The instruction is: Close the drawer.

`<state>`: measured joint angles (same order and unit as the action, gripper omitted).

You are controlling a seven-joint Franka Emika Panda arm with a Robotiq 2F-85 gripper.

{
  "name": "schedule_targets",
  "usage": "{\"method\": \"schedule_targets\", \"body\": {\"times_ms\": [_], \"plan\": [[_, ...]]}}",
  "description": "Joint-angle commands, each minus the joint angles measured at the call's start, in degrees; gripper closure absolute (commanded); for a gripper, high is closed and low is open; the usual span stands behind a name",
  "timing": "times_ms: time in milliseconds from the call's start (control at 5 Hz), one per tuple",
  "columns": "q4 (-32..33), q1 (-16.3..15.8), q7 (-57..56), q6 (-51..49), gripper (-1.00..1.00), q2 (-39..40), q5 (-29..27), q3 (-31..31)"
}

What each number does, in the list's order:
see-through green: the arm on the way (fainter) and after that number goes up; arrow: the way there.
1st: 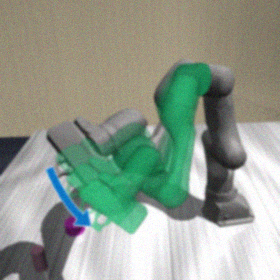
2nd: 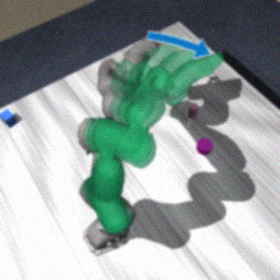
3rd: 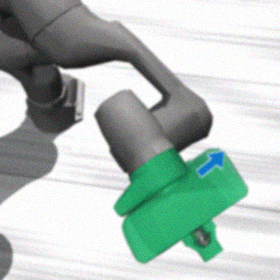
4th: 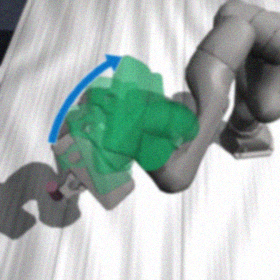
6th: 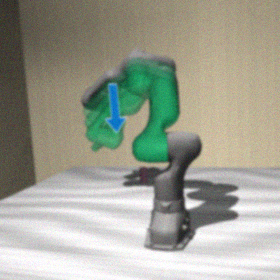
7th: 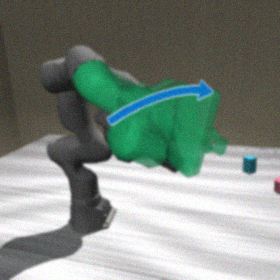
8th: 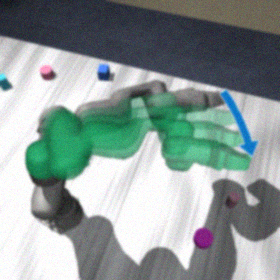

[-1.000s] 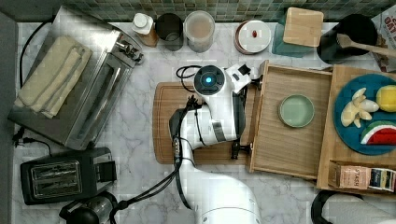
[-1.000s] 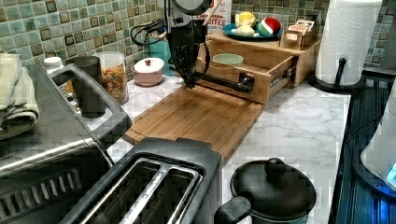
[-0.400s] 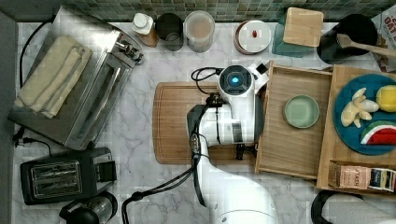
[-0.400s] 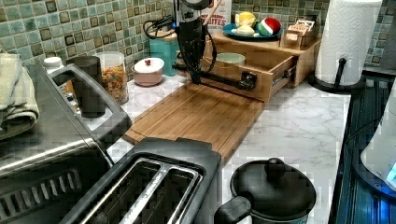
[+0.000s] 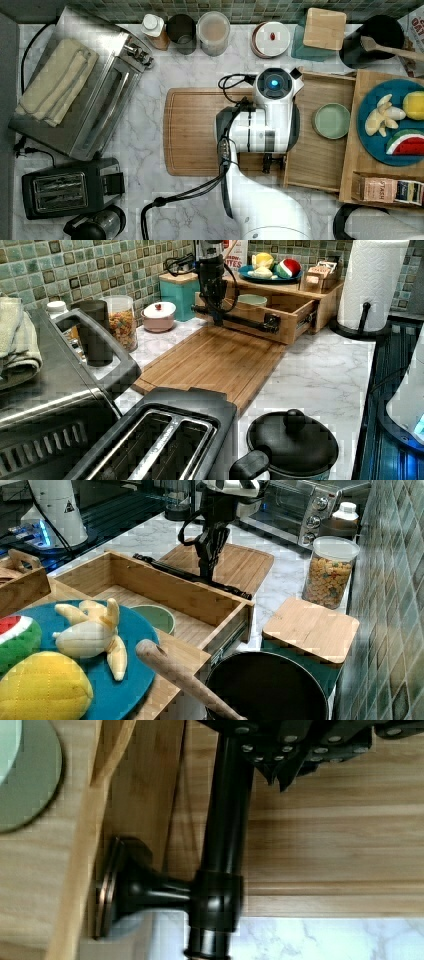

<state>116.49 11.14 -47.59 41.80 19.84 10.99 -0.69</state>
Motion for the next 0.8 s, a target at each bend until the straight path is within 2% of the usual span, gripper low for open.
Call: {"method": "schedule_targets", "body": {"times_ms": [200,600,800], "plan": [[-6.96,13.04,-14.56,-1.92,1.00,4.47,-0.88,7.19],[-10.25,16.69,-17.85,0.35,1.00,6.57,1.70,11.04],[-12.38,17.14,-16.89,0.34,1.00,7.99,2.02,13.31]]}}
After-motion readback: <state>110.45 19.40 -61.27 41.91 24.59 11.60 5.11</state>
